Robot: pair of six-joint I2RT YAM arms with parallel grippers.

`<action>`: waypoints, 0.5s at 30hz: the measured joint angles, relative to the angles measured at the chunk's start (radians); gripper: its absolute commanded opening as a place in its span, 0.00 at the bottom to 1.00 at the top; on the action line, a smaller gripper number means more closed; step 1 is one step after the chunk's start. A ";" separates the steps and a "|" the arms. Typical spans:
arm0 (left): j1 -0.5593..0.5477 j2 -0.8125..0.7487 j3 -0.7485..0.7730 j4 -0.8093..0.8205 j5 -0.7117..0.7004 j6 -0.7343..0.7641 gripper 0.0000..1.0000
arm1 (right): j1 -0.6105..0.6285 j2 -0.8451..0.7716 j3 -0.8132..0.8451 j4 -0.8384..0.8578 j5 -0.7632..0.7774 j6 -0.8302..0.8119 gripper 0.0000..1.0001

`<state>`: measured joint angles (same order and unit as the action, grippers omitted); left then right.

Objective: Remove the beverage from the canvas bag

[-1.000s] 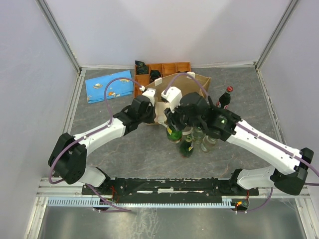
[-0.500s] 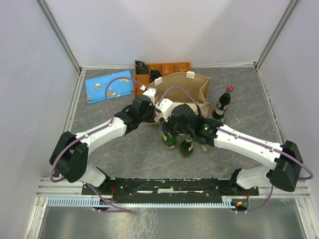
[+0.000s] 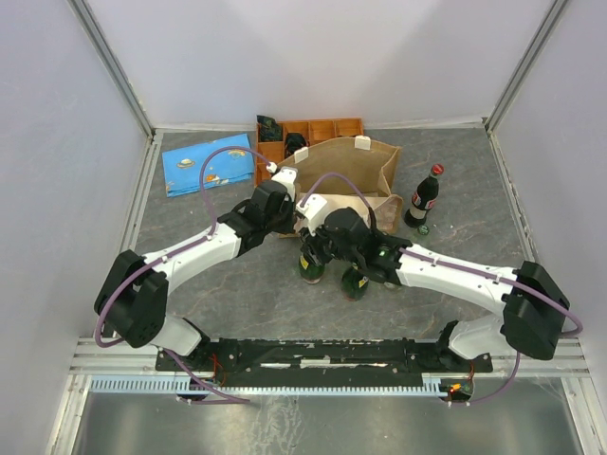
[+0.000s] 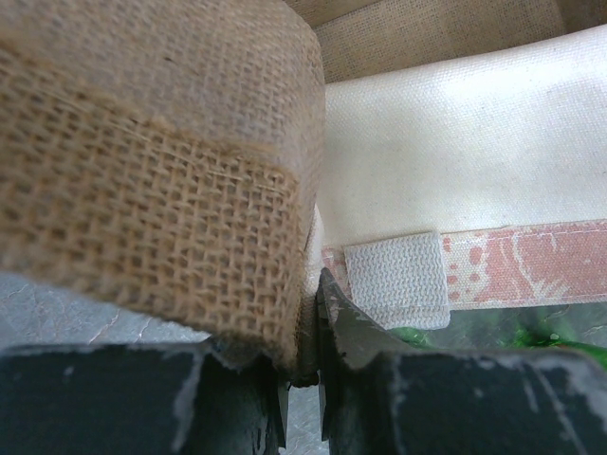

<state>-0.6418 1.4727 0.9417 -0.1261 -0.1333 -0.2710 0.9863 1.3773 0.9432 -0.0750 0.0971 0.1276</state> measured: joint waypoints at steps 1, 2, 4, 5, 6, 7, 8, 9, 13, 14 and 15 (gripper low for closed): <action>0.000 0.000 0.000 0.000 0.000 0.000 0.03 | 0.000 0.004 0.000 0.008 0.000 0.002 0.00; 0.000 0.000 0.000 0.000 0.000 0.000 0.03 | 0.000 0.009 0.000 0.016 0.001 0.004 0.00; 0.000 0.000 0.000 0.000 0.000 0.000 0.04 | 0.000 0.017 0.001 0.029 0.003 0.006 0.00; 0.000 0.000 0.000 0.000 0.000 0.000 0.05 | 0.000 0.019 0.003 0.031 0.005 0.008 0.00; 0.000 0.000 0.000 0.000 0.000 0.000 0.06 | 0.000 0.024 0.006 0.031 0.008 0.010 0.00; 0.000 0.000 0.000 0.000 0.000 0.000 0.09 | 0.000 0.026 0.009 0.031 0.010 0.013 0.01; 0.000 0.000 0.000 0.000 0.000 0.000 0.11 | 0.000 0.027 0.010 0.031 0.012 0.016 0.03; 0.000 0.000 0.000 0.000 0.000 0.000 0.12 | 0.000 0.027 0.010 0.030 0.014 0.021 0.06; 0.000 0.000 0.000 0.000 0.000 0.000 0.19 | 0.000 0.027 0.023 0.000 0.023 0.035 0.18; 0.000 0.000 0.000 0.000 0.000 0.000 0.20 | 0.000 0.027 0.029 -0.014 0.027 0.039 0.25; 0.000 0.000 0.000 0.000 0.000 0.000 0.22 | 0.000 0.027 0.035 -0.028 0.033 0.043 0.33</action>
<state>-0.6418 1.4723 0.9417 -0.1257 -0.1329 -0.2710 0.9863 1.4048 0.9787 -0.1032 0.1303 0.1711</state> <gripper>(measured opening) 0.199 0.400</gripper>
